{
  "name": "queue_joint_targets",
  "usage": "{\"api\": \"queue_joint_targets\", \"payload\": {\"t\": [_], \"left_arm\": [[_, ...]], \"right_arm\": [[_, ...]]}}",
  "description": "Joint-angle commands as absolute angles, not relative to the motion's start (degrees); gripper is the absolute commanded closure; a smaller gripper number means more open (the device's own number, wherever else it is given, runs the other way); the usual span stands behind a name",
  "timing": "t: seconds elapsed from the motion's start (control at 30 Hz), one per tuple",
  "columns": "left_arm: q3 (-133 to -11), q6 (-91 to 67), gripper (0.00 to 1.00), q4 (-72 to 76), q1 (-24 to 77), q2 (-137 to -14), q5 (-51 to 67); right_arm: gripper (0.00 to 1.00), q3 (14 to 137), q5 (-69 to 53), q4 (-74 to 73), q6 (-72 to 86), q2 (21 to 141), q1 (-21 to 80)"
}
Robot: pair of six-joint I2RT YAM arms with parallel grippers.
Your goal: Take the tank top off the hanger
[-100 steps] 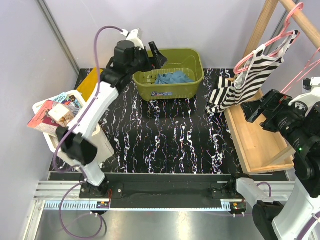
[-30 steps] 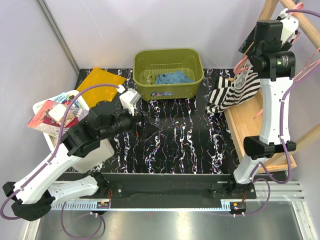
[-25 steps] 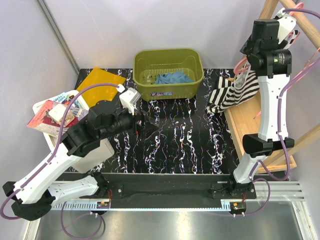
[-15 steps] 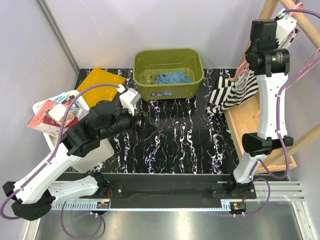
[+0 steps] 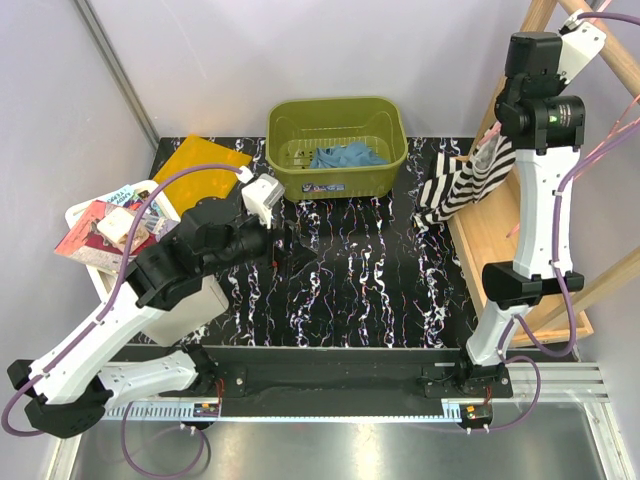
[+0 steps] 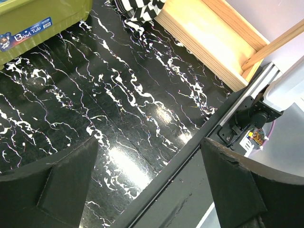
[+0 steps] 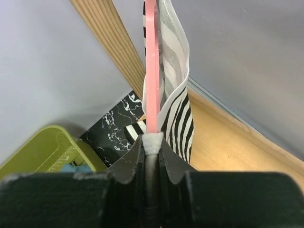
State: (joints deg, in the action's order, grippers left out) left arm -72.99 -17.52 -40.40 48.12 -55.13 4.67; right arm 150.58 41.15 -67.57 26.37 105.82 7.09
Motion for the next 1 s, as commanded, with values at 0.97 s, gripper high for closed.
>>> {"api": "queue_joint_targets", "payload": {"t": [0.97], "left_arm": [[-76.5, -19.2, 0.07, -38.1, 48.3, -57.5, 9.1]], "right_arm": [[1.0, 127.6, 9.9, -64.8, 25.4, 81.1, 7.7]]}}
